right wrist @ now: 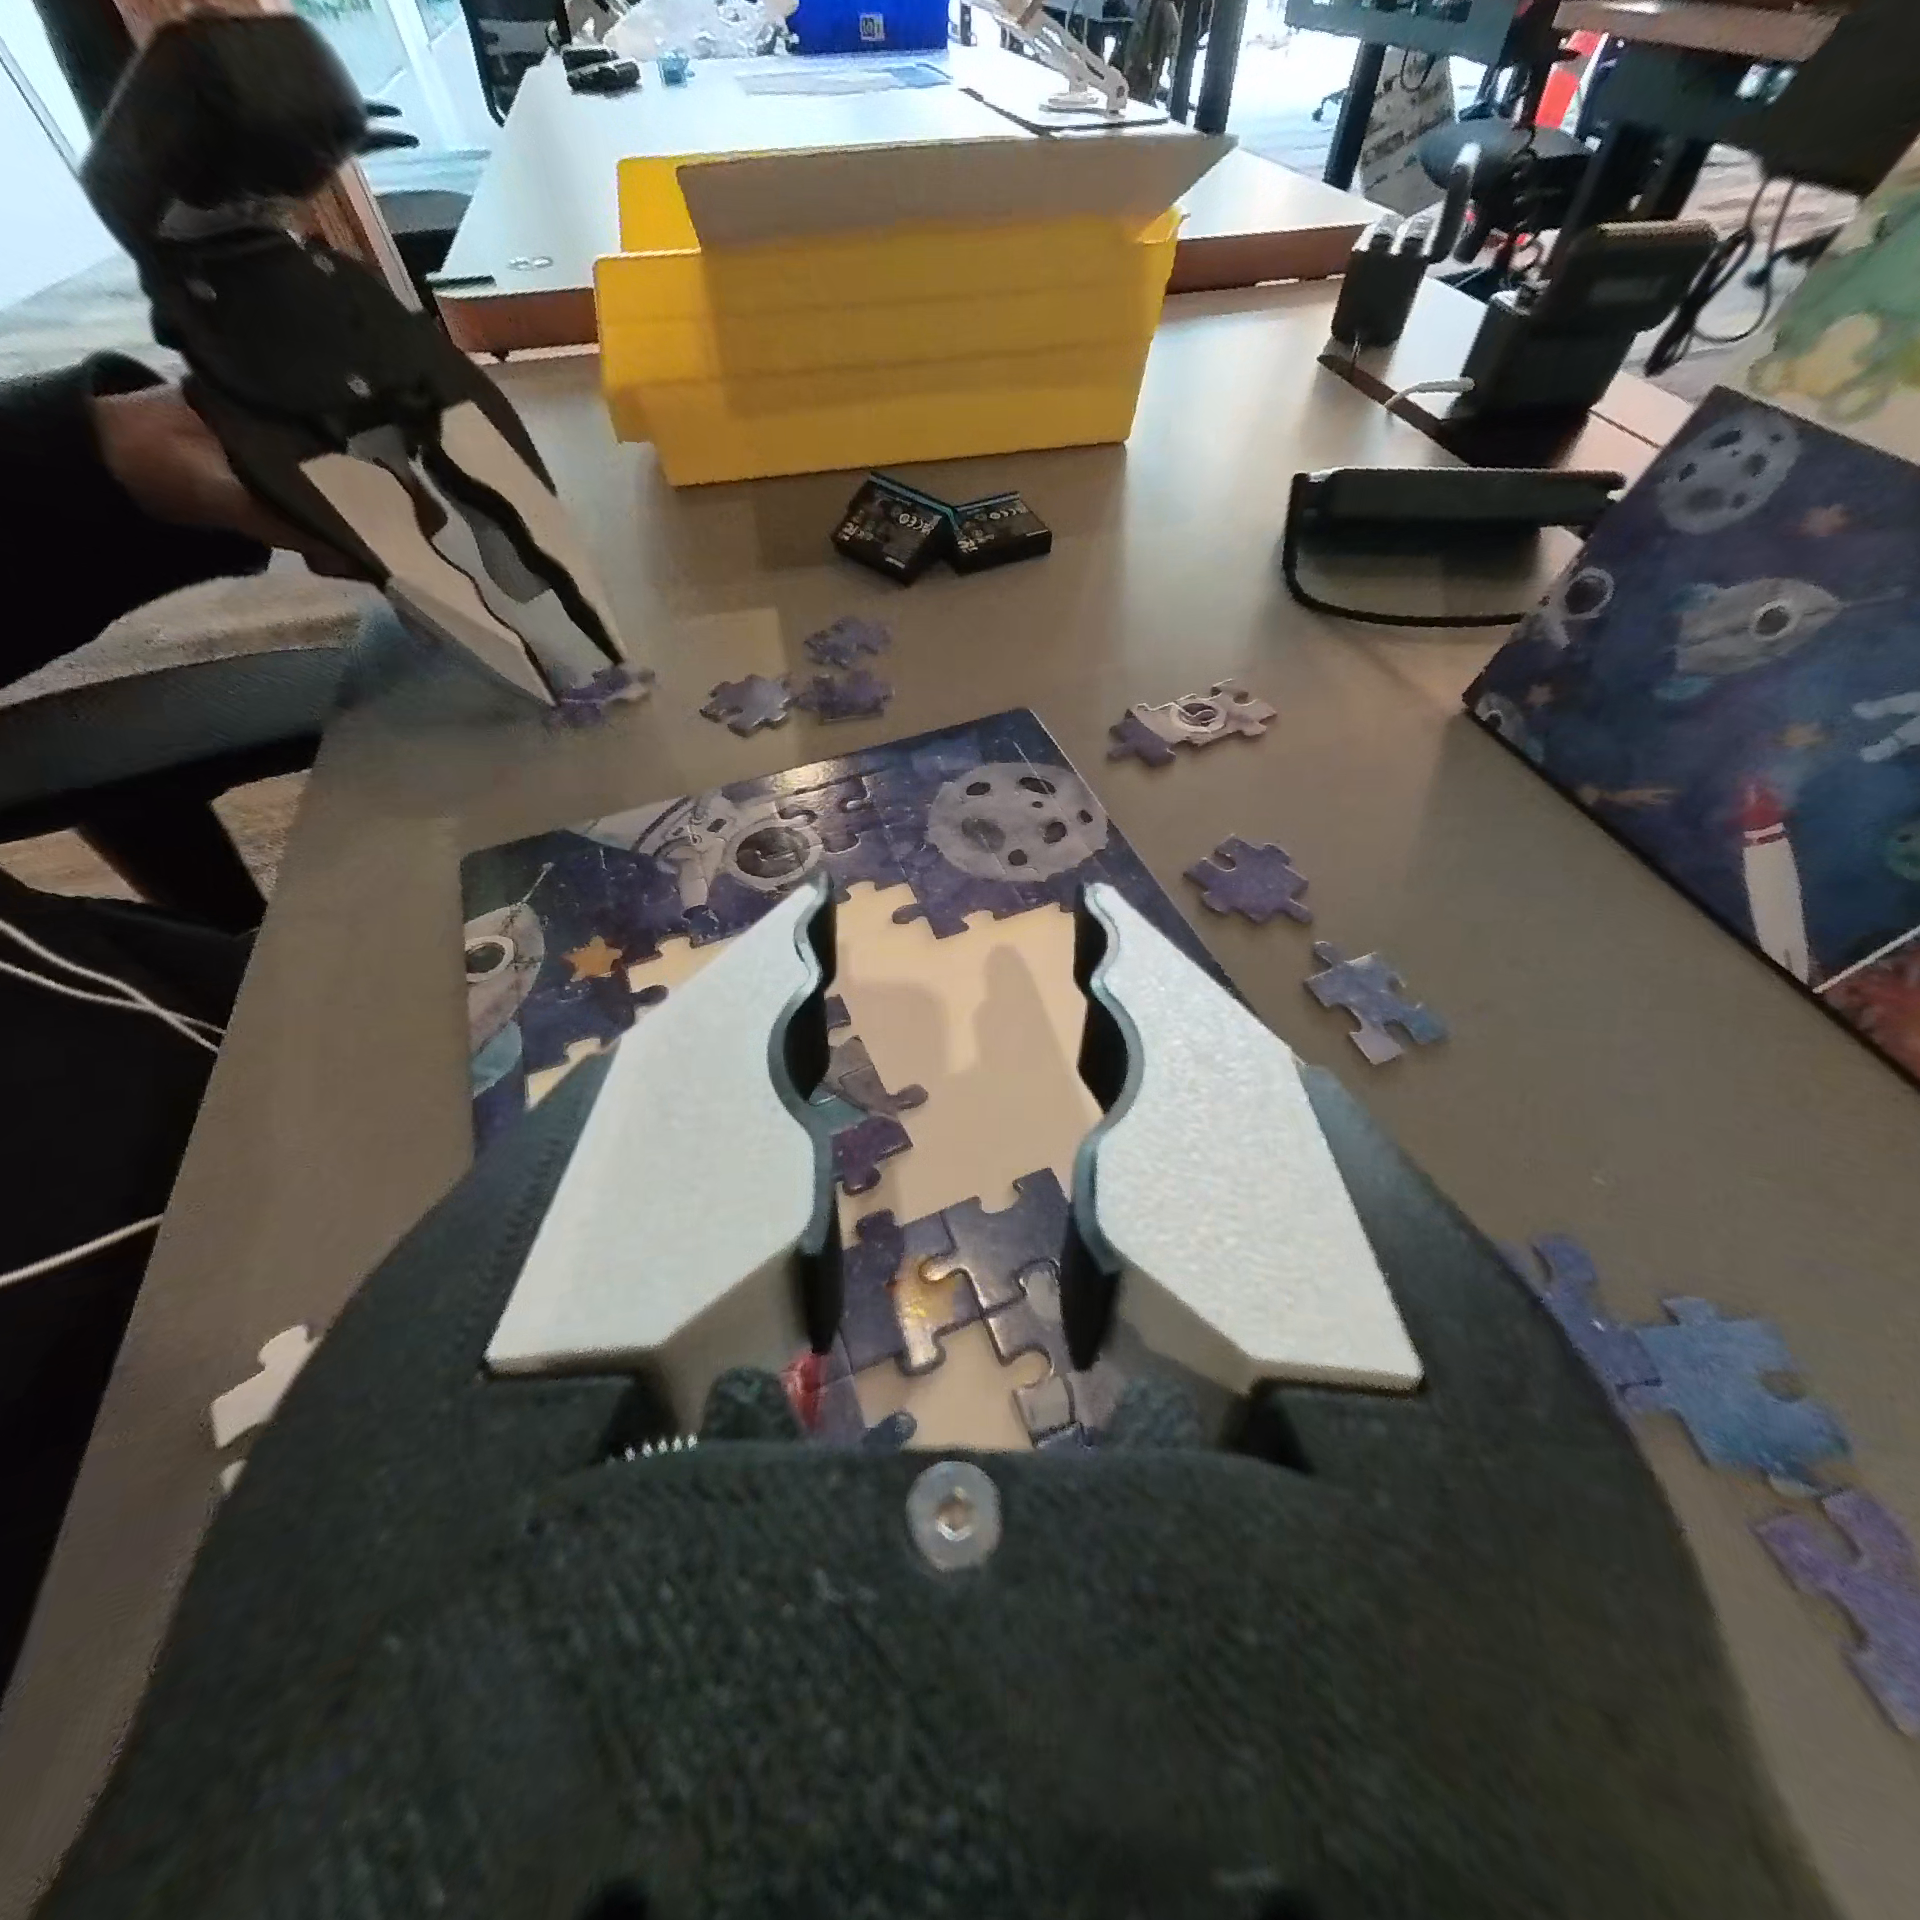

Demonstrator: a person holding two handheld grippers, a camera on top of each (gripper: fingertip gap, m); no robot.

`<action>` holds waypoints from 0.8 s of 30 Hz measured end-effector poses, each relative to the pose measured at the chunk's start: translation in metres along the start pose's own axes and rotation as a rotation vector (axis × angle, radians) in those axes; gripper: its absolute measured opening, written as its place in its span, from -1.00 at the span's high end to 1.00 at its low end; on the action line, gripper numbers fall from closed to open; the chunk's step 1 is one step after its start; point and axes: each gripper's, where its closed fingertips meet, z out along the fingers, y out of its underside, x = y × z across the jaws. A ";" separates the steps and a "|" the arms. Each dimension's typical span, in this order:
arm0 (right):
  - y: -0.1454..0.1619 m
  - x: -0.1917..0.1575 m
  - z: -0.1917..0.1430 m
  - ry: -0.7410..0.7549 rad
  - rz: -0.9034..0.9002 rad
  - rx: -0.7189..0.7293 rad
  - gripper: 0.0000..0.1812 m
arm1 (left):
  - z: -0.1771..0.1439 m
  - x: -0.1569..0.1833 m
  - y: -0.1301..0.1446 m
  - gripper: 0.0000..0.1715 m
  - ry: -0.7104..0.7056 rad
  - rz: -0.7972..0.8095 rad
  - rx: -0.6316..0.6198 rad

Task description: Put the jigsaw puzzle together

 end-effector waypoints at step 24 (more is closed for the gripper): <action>0.031 0.149 -0.281 0.950 0.142 0.388 0.77 | 0.034 -0.004 -0.202 0.59 -0.011 0.078 0.510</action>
